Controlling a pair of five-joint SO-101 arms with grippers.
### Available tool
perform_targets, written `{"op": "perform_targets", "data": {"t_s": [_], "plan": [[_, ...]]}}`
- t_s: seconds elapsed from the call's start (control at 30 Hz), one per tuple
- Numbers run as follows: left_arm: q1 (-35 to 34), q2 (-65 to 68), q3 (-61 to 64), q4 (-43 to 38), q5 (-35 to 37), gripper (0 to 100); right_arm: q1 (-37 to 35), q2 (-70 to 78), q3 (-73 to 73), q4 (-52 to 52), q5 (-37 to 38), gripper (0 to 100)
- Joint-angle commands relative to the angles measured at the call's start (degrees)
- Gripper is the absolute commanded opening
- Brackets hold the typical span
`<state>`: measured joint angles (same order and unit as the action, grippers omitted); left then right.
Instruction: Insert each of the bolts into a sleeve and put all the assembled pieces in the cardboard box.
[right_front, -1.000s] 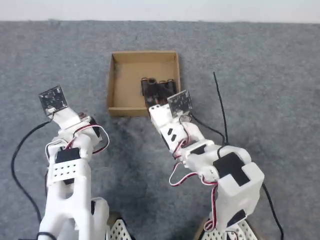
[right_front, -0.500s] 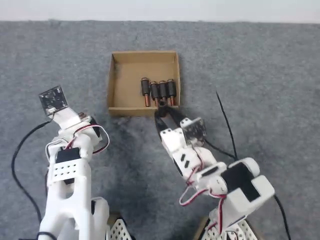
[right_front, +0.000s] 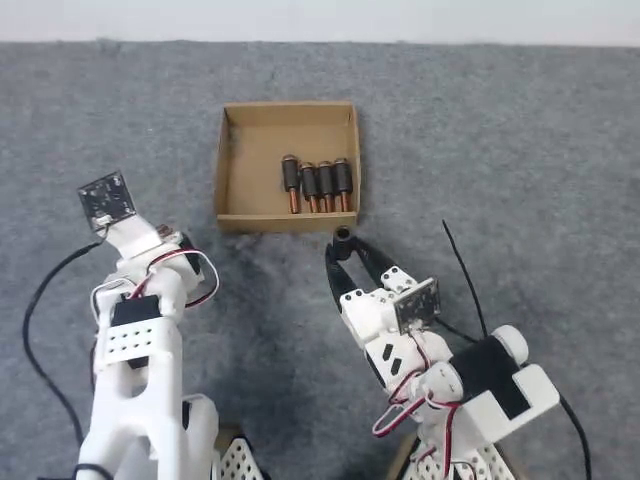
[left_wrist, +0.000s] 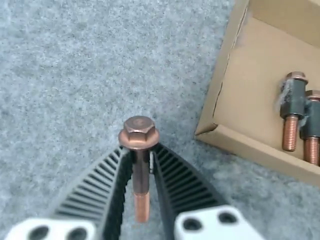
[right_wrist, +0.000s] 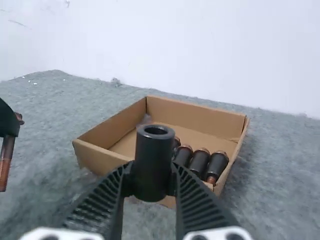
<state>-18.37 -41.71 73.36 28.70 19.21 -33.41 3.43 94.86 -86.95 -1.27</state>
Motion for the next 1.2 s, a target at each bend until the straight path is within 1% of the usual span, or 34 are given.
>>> {"op": "perform_targets", "data": {"t_s": [0.0,0.07,0.1,0.2,0.4,0.5,0.57,0.7,0.77,0.87,0.97,1.17], "plan": [[0.0,-2.9,-0.8,-1.8,0.9,1,-2.5,0.1,1.1,-1.6,9.8,0.6],[0.0,-2.9,-0.8,-1.8,0.9,1,-4.6,2.5,0.9,-1.6,15.9,0.6],[0.0,-2.9,-0.8,-1.8,0.9,1,-5.6,3.9,0.2,-1.6,16.9,0.6],[0.0,-2.9,-0.8,-1.8,0.9,1,-6.3,9.0,-2.6,-2.9,17.0,0.6],[0.0,-2.9,-0.8,-1.8,0.9,1,-6.2,19.0,-5.8,-12.4,17.1,0.6],[0.1,-2.9,-0.8,-1.8,0.9,1,-6.4,19.6,-6.3,-12.7,16.9,0.6],[0.4,-2.9,-0.9,-1.8,0.9,1,-6.5,18.4,-6.2,-12.7,14.6,0.6],[3.7,-3.0,-0.8,-1.8,0.9,1,-6.5,13.5,-6.4,-11.7,2.3,0.6],[4.6,-3.0,-0.8,-2.0,0.9,1,-6.5,10.9,-6.4,-8.6,-1.1,0.6],[4.4,-3.0,-0.7,-5.5,0.9,1,-6.4,8.0,-6.4,-3.5,-1.4,0.6],[4.8,-3.0,-0.9,-8.3,0.9,1,-6.5,7.3,-6.9,-0.9,-1.4,0.6],[9.7,-3.1,-0.8,-17.8,0.9,1,-6.5,7.3,-7.0,0.5,-1.3,0.6]]}}
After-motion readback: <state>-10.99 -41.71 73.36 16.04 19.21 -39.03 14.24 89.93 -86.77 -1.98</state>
